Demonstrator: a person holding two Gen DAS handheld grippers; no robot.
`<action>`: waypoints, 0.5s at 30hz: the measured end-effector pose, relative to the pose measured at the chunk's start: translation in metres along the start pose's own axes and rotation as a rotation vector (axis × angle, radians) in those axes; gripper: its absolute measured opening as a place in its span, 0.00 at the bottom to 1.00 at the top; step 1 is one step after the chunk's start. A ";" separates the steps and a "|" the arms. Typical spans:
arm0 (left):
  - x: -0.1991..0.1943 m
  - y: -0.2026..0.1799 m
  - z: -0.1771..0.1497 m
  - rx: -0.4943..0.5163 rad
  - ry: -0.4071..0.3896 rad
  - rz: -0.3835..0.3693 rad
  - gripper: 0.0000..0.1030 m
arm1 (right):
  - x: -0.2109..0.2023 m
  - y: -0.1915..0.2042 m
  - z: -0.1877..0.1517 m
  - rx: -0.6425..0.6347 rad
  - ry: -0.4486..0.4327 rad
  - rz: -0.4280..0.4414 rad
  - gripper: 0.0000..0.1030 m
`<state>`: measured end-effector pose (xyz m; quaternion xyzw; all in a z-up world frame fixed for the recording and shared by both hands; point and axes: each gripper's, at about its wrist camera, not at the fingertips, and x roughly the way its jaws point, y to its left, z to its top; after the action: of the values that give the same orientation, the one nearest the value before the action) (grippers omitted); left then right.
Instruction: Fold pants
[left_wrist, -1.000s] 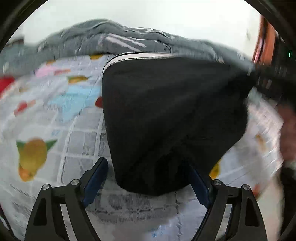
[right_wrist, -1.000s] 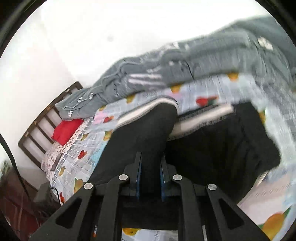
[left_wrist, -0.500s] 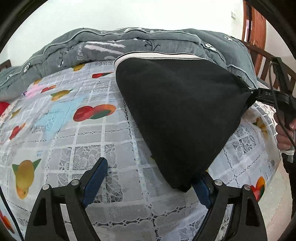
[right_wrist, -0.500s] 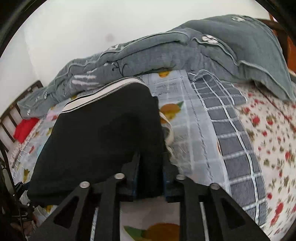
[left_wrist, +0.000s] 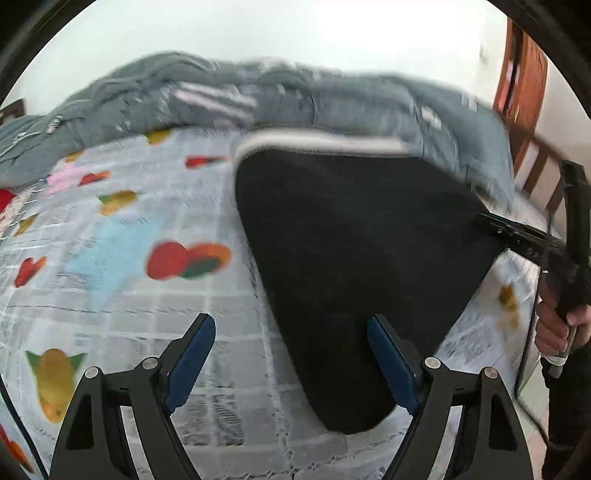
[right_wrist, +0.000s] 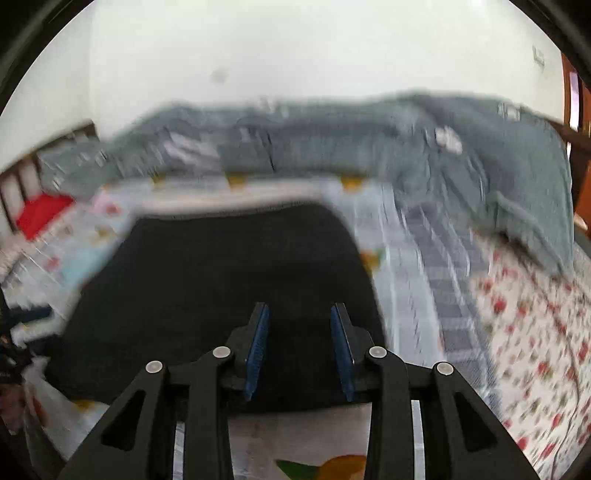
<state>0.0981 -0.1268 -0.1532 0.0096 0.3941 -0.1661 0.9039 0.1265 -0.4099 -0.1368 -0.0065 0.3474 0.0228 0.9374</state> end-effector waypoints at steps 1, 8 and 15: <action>0.008 -0.003 -0.005 0.023 0.026 -0.012 0.82 | 0.005 0.001 -0.009 -0.006 0.005 -0.015 0.32; 0.014 0.022 0.009 -0.122 0.023 -0.165 0.82 | -0.009 -0.007 -0.010 -0.018 0.010 0.018 0.33; 0.053 0.036 0.046 -0.198 0.072 -0.267 0.82 | 0.023 -0.046 0.038 0.137 0.024 0.045 0.59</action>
<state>0.1755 -0.1151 -0.1640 -0.1259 0.4384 -0.2449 0.8555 0.1703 -0.4544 -0.1231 0.0650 0.3595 0.0200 0.9306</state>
